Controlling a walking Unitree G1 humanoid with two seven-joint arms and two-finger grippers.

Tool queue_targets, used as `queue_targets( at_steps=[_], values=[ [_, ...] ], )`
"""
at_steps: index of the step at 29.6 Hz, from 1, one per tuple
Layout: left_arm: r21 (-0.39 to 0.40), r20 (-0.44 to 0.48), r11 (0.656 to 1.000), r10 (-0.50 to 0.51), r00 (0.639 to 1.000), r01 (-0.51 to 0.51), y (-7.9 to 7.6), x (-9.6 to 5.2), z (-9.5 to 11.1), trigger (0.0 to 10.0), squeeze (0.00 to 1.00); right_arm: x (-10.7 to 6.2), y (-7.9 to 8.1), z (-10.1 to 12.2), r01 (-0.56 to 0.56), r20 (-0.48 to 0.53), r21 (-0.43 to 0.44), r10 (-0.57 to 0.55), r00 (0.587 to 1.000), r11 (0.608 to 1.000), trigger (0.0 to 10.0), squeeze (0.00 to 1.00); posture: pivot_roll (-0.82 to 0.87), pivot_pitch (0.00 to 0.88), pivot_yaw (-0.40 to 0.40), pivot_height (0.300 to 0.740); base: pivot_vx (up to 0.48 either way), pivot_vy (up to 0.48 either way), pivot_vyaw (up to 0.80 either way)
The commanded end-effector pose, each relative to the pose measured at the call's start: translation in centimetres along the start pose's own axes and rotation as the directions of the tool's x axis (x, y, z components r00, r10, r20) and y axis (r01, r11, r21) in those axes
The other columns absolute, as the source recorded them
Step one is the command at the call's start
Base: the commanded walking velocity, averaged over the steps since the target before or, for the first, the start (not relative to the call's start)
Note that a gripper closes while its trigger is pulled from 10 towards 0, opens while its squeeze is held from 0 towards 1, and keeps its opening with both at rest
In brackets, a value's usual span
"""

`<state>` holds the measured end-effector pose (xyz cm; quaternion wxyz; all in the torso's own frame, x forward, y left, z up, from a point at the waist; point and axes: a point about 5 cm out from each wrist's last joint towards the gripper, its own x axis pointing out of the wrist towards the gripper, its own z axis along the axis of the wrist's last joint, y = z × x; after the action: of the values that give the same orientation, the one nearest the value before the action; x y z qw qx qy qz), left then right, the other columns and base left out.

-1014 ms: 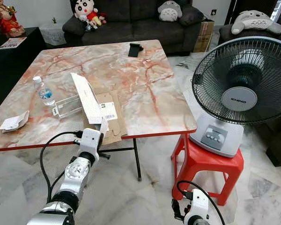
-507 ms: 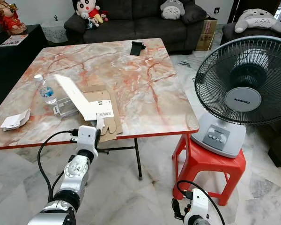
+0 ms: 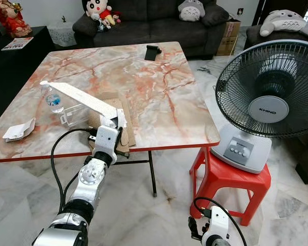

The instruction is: Picking trash to rubbish bin

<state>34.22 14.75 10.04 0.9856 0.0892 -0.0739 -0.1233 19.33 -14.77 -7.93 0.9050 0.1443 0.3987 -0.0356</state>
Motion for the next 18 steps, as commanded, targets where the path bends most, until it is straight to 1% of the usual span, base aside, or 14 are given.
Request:
queue_targets(
  at_steps=[1, 5, 13, 18],
  values=[
    [0.015, 0.029, 1.000, -0.013, 0.999, 0.012, -0.04, 0.29, 0.63, 10.0, 0.00, 0.06, 0.26, 0.10, -0.002, 0.005, 0.008, 0.002, 1.000, 1.000, 10.0, 0.00, -0.10, 0.000, 0.059, 0.740, 0.000, 0.000, 0.00],
    [0.030, 0.020, 0.999, -0.021, 1.000, 0.020, -0.33, 0.33, 0.55, 10.0, 0.00, 0.06, 0.30, 0.08, -0.003, 0.004, 0.009, 0.003, 1.000, 1.000, 10.0, 0.00, -0.10, 0.000, 0.059, 0.740, 0.000, 0.000, 0.00],
    [0.022, 0.022, 0.999, -0.037, 0.999, 0.036, -0.89, 0.54, 0.71, 10.0, 0.00, 0.04, 0.39, -0.06, -0.005, 0.003, 0.014, 0.005, 1.000, 1.000, 10.0, 0.00, -0.10, 0.000, 0.061, 0.740, 0.000, 0.000, 0.00],
    [0.020, 0.023, 0.999, -0.039, 0.999, 0.039, -0.93, 0.59, 0.76, 10.0, 0.00, 0.01, 0.36, -0.15, -0.003, 0.001, 0.017, 0.003, 1.000, 1.000, 10.0, 0.00, -0.10, 0.000, 0.063, 0.740, 0.000, 0.000, 0.00]
  ],
)
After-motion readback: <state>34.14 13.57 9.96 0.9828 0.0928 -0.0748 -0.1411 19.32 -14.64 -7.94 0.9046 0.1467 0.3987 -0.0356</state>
